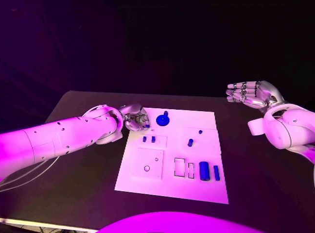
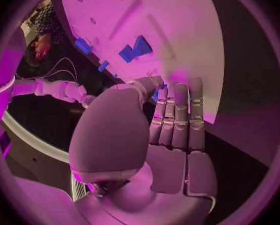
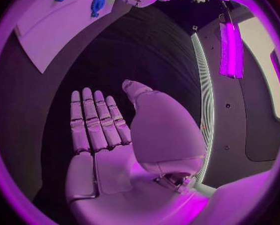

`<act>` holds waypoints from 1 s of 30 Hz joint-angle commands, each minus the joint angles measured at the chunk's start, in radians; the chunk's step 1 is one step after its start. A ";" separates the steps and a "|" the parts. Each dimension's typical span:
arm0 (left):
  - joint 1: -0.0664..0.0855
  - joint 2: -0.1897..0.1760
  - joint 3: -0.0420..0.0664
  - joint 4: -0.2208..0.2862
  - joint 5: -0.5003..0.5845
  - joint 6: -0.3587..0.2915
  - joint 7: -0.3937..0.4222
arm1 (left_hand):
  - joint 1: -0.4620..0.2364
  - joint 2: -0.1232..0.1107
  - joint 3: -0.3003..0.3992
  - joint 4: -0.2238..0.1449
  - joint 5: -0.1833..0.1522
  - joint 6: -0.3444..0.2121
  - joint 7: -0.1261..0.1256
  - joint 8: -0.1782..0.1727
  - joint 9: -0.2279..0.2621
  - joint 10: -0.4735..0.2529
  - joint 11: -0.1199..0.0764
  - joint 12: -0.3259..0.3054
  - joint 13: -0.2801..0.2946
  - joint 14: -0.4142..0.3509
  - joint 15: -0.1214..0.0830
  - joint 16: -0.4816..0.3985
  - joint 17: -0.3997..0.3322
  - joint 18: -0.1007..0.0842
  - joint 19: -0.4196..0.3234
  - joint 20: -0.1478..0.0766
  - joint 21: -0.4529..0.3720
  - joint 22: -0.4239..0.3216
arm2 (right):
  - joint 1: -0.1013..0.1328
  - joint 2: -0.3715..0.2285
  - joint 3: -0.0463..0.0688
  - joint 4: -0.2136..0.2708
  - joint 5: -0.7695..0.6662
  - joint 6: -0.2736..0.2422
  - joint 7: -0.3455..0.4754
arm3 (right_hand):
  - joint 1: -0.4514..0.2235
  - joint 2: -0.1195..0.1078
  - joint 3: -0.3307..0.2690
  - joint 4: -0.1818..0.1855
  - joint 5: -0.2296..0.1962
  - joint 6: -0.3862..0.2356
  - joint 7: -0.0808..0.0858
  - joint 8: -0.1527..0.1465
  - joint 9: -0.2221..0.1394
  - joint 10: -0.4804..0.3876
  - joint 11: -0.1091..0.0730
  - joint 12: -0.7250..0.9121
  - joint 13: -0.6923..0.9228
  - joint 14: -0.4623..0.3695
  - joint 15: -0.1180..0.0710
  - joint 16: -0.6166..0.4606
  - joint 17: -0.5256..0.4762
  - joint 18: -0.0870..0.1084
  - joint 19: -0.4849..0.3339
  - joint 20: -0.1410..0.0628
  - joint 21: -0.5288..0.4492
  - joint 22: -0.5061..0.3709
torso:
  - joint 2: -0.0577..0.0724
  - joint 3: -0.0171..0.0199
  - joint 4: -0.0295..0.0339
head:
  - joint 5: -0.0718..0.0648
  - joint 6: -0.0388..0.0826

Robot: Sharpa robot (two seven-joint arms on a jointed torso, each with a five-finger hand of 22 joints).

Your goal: Assemble the parts on the task board

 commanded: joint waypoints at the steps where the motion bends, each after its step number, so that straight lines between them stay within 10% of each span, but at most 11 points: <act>1: 0.001 0.000 0.001 0.003 0.012 0.007 -0.002 | -0.011 0.001 0.008 -0.002 0.002 0.000 0.004 -0.007 0.042 0.023 -0.001 -0.022 -0.003 0.017 -0.003 -0.008 -0.001 0.014 0.011 -0.001 0.005 -0.001 | 0.000 0.000 0.000 0.001 -0.005 0.012 0.014 | -0.004 0.003 -0.005 -0.001 -0.003 0.005 0.076 -0.004 -0.001 0.004 -0.001 -0.003 0.000 0.009 0.001 -0.003 -0.001 -0.003 -0.006 0.000 0.005 -0.001 | 0.000 0.0002 -0.0002 | 0.000 0.000; 30: 0.002 0.002 0.002 0.001 0.024 0.000 0.020 | -0.009 -0.004 0.023 -0.024 0.001 0.004 -0.001 -0.011 0.070 0.124 -0.015 -0.112 -0.004 0.054 -0.015 -0.029 0.014 0.014 0.025 -0.013 0.019 0.005 | 0.000 -0.001 0.000 0.001 -0.005 0.011 0.014 | -0.004 0.003 -0.005 -0.001 -0.003 0.005 0.076 -0.004 -0.001 0.004 -0.001 -0.003 0.000 0.009 0.001 -0.003 -0.001 -0.003 -0.006 0.000 0.005 -0.001 | 0.000 0.0011 -0.0005 | -0.003 0.000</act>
